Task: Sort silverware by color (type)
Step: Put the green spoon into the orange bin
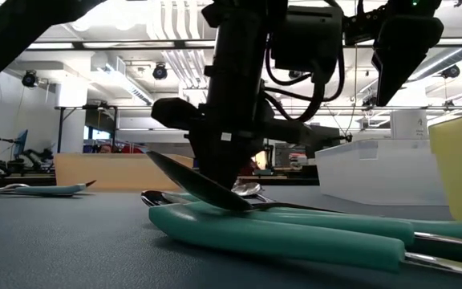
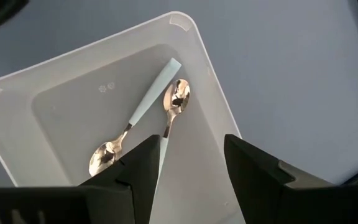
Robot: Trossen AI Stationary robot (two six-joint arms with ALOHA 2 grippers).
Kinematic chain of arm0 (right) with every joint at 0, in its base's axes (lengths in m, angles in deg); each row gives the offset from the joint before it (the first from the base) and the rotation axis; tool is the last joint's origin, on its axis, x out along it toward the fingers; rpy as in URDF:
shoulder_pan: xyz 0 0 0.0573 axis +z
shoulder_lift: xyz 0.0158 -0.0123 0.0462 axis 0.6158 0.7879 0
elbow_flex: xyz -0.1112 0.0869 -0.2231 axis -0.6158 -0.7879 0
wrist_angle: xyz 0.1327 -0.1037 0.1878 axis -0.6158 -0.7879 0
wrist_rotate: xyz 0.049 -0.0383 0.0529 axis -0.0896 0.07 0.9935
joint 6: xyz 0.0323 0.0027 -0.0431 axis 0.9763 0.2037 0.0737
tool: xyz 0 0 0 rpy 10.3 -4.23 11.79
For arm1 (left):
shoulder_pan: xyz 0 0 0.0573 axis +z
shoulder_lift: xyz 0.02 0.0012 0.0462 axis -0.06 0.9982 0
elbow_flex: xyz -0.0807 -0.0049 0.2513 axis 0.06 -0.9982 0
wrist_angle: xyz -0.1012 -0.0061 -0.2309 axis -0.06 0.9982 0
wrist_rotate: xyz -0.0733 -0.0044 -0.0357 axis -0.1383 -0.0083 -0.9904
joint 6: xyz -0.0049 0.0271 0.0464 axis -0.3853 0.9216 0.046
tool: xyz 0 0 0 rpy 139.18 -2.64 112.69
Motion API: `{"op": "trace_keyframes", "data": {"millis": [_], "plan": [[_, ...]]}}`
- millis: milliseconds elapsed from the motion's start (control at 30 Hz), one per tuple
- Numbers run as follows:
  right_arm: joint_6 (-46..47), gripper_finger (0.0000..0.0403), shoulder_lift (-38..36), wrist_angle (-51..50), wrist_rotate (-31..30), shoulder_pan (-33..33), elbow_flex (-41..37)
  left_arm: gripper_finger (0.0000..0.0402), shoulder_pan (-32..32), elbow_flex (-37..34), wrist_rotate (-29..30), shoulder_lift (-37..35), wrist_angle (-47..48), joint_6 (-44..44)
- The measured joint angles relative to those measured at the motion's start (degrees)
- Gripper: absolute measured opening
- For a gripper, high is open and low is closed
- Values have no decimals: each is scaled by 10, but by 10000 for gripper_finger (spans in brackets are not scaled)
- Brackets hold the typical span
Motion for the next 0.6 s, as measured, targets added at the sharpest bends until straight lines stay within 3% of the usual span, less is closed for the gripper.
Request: {"op": "trace_keyframes", "data": {"millis": [133,300,433,600], "plan": [[0,171,0,0,0,0,0,24,7,54,11,7,52,53],[0,171,0,1,0,0,0,24,32,123,84,-3,132,120],[4,171,0,4,0,0,0,24,64,122,139,-34,129,179],[32,171,0,7,0,0,-1,24,120,49,202,-109,125,236]]}}
